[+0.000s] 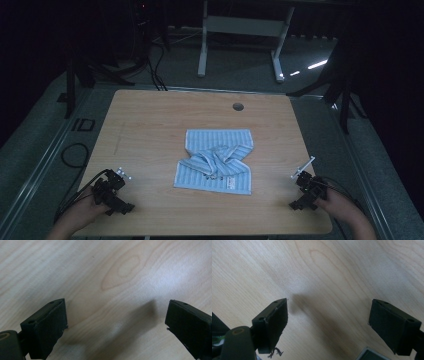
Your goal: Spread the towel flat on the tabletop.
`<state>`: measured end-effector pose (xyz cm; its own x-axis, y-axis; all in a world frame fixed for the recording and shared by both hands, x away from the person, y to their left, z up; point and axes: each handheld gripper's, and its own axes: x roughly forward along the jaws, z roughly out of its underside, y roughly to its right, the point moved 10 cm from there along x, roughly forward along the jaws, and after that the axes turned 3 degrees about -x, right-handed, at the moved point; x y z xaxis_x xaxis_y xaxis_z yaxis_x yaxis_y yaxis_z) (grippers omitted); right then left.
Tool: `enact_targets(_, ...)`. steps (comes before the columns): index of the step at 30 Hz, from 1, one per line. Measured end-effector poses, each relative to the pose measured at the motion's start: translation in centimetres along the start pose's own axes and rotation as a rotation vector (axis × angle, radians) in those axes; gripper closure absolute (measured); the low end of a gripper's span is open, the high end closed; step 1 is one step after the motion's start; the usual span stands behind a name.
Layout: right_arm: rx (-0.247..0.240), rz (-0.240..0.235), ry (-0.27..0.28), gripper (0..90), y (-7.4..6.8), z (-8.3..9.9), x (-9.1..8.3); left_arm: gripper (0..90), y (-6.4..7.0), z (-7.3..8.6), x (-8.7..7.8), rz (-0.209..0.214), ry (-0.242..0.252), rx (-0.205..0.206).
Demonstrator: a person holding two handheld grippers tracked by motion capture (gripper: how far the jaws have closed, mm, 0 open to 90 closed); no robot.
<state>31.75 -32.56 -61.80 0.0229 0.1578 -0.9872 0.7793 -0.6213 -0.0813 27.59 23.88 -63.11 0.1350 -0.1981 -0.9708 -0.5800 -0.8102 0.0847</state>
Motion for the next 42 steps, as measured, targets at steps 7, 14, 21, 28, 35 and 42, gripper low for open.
enact_targets(7, -0.021, -0.001, -0.004, 15.2, -1.0, -0.5, -0.3, 4.6, 0.6, -0.5, -0.1, 0.010, -0.039, 0.021)
enact_targets(14, -0.083, -0.033, 0.054, 16.7, -2.2, -2.2, 0.0, 14.9, 1.9, -3.3, -0.2, 0.009, 0.025, 0.072)
enact_targets(21, -0.147, 0.003, 0.109, 33.0, -2.3, -4.0, 0.1, 15.1, 4.1, -6.1, 0.4, 0.026, 0.066, 0.134)
enact_targets(28, -0.166, -0.019, 0.128, 34.2, -2.7, -5.6, 0.8, 21.1, 6.1, -8.3, 0.9, 0.031, 0.081, 0.200)
enact_targets(35, -0.197, -0.003, 0.158, 39.3, -2.9, -7.2, 1.1, 24.4, 7.2, -10.5, 1.2, 0.029, 0.116, 0.212)
enact_targets(42, -0.223, 0.026, 0.203, 43.9, -3.0, -9.4, 1.1, 25.0, 8.5, -12.6, 1.6, 0.015, 0.167, 0.230)
